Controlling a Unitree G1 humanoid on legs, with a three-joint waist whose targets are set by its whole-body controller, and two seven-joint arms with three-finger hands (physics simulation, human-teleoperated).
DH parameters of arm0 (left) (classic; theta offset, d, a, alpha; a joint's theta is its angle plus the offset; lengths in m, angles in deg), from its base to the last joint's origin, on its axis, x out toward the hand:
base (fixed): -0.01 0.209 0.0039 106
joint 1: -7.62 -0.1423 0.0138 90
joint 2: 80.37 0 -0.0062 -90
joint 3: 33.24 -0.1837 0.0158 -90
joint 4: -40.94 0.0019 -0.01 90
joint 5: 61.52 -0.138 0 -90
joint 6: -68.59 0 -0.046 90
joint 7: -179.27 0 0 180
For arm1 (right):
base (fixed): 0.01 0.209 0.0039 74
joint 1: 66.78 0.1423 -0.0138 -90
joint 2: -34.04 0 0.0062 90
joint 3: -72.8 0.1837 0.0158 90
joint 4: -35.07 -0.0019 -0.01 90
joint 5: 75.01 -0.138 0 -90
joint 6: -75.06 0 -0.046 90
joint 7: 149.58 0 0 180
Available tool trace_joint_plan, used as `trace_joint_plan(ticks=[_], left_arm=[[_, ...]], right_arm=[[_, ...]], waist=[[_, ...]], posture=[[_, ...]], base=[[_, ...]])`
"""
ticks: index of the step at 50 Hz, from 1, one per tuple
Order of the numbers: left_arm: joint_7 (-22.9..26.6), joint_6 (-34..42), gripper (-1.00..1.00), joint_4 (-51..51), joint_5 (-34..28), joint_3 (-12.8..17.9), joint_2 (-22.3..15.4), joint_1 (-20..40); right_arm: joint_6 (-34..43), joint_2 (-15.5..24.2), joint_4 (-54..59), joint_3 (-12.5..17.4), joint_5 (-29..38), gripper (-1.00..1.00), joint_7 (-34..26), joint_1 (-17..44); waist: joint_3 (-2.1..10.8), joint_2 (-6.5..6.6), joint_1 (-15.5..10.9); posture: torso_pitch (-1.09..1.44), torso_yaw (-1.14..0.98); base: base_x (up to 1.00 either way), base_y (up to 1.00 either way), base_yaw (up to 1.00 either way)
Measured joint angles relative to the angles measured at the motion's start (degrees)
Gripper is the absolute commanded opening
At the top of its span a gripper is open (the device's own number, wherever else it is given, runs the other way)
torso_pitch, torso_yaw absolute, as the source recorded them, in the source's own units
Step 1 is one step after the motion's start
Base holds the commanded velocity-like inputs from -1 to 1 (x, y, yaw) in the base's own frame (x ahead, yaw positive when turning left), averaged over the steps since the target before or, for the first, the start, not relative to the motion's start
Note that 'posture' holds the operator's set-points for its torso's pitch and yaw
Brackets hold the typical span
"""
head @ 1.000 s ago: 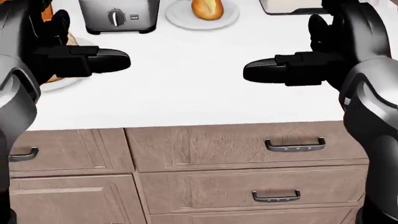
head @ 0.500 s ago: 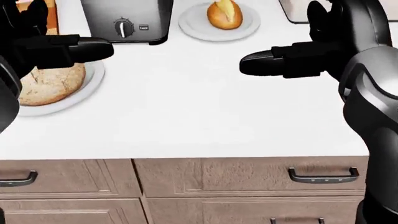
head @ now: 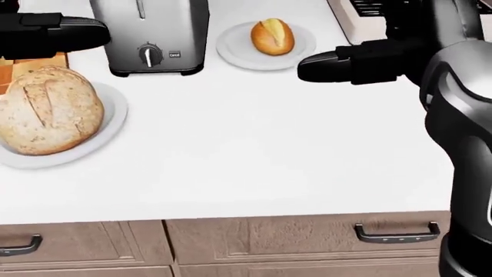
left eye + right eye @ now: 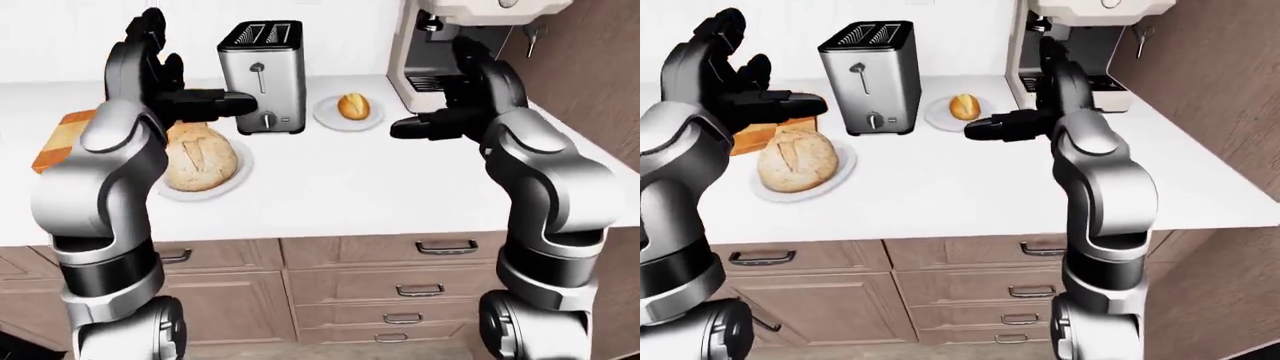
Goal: Place all breads on the cutting board.
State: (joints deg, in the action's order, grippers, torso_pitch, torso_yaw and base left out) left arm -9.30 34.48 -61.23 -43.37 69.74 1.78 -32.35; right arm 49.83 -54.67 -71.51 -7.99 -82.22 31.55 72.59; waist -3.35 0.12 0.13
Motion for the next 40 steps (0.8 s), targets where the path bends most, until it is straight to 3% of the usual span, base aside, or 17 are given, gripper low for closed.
trace_joint_plan(ticks=[5,10,12,15,19,21,24,29,32,33,37,40], left_arm=[[-0.29,-1.52,1.0,-1.89,0.03,1.47,-1.27,1.18],[-0.89,-1.49,1.0,-0.3,-0.24,1.76,-1.1,-0.38],[-0.97,-0.78,1.0,1.26,-0.33,1.48,-0.83,-1.42],[-0.99,-0.38,1.0,0.62,-0.24,1.53,-0.95,-1.15],[-0.76,-1.78,1.0,-1.16,0.08,1.71,-1.3,0.18],[-0.62,-2.24,1.0,-1.48,0.31,1.1,-0.81,-0.17],[-0.3,-1.73,1.0,-1.0,0.83,0.3,-0.57,-0.5],[-0.49,-1.44,1.0,-0.9,0.66,1.01,-0.74,-0.84],[-0.6,-1.72,1.0,-1.1,0.63,1.14,-0.89,-0.48],[-0.62,-2.09,1.0,-1.16,0.58,1.39,-1.11,-0.61],[-1.17,-1.98,1.0,-0.89,0.21,2.24,-1.22,-1.13],[-1.36,-1.23,1.0,-0.43,0.31,1.87,-1.01,-1.35]], right_arm=[[-1.09,-0.27,-1.28,-0.16,0.38,1.0,-0.23,1.9],[0.15,-0.82,-0.08,-1.03,0.02,1.0,-0.67,0.56],[0.71,-0.92,0.89,-1.59,-0.15,1.0,-1.01,0.47],[0.21,-1.02,0.07,-1.22,-0.05,1.0,-1.02,1.09],[-1.37,-0.78,-0.95,-0.67,0.35,1.0,-0.83,1.32],[-1.72,-0.65,-0.79,0.03,0.67,1.0,-0.61,0.64],[-1.29,-0.78,0.2,0.34,1.17,1.0,-0.2,-0.18],[-1.44,-0.95,-0.62,-0.38,0.95,1.0,-0.46,0.0],[-1.34,-0.87,-0.68,-0.39,0.99,1.0,-0.49,0.7],[-1.37,-1.29,-0.77,-0.55,1.05,1.0,-0.43,0.87],[-0.91,-2.05,-0.04,-1.67,0.61,1.0,-0.61,0.7],[-0.29,-2.13,0.34,-1.75,0.48,1.0,-0.7,0.12]], waist=[[1.0,3.6,0.71],[-0.31,0.91,-0.07],[-0.77,0.87,-0.58],[0.9,0.39,-0.62],[0.92,-2.19,-0.92],[0.54,-1.2,-0.19],[0.66,-1.64,0.16],[-0.19,1.22,0.47],[0.68,4.2,0.88],[1.06,4.21,0.45],[-0.53,2.46,0.06],[-1.18,-0.15,0.22]], posture=[[0.0,0.0],[0.0,0.0],[0.0,0.0],[0.0,0.0],[0.0,0.0],[0.0,0.0],[0.0,0.0],[0.0,0.0],[0.0,0.0],[0.0,0.0],[0.0,0.0],[0.0,0.0]], base=[[0.06,0.0,0.0],[0.13,0.0,0.0],[0.28,0.0,0.0],[0.18,0.0,0.0],[0.32,0.0,0.0],[0.22,0.0,0.0],[0.3,0.0,0.0],[0.35,0.0,0.0],[0.25,0.0,0.0],[0.0,0.0,0.0],[0.0,0.0,0.0],[0.0,0.0,0.0]])
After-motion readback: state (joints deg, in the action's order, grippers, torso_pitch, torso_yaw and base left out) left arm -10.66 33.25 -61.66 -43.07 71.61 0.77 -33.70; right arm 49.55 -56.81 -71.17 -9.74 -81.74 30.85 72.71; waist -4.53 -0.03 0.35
